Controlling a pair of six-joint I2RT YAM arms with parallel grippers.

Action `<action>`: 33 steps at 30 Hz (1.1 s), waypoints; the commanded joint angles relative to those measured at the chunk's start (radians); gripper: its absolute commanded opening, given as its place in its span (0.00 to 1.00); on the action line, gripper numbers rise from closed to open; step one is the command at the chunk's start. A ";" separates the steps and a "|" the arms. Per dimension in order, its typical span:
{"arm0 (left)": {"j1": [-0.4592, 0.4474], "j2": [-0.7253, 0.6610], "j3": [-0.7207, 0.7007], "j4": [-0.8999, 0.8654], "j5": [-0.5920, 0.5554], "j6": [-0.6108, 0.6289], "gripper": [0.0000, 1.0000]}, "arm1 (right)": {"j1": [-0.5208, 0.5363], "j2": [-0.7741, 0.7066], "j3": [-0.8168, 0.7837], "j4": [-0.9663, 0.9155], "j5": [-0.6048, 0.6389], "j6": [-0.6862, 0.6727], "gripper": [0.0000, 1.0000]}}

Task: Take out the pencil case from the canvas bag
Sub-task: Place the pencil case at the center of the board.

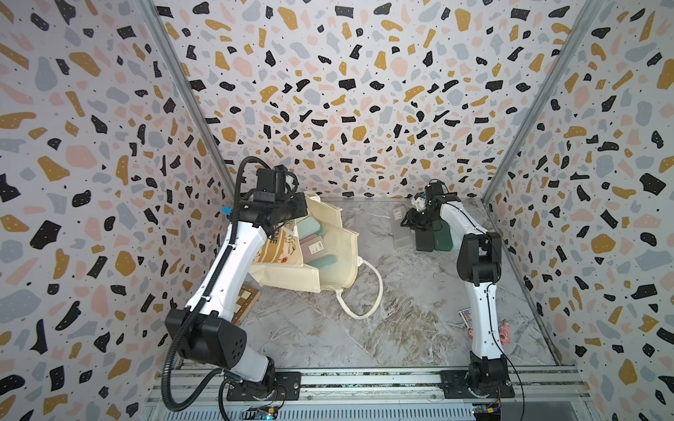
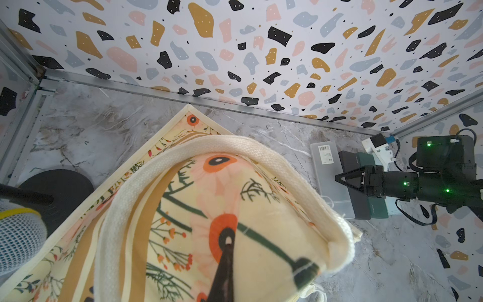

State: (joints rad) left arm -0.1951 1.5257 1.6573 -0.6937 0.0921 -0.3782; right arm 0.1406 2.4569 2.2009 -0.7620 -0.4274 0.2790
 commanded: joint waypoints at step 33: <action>0.038 -0.107 -0.027 0.070 -0.265 -0.030 0.00 | 0.262 0.063 0.097 0.019 0.744 -0.088 0.59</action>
State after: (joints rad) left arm -0.1680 1.4525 1.6234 -0.7200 -0.1642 -0.4042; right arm 0.3977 2.5225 2.2658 -0.6910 0.2607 0.1917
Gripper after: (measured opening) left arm 0.047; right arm 0.591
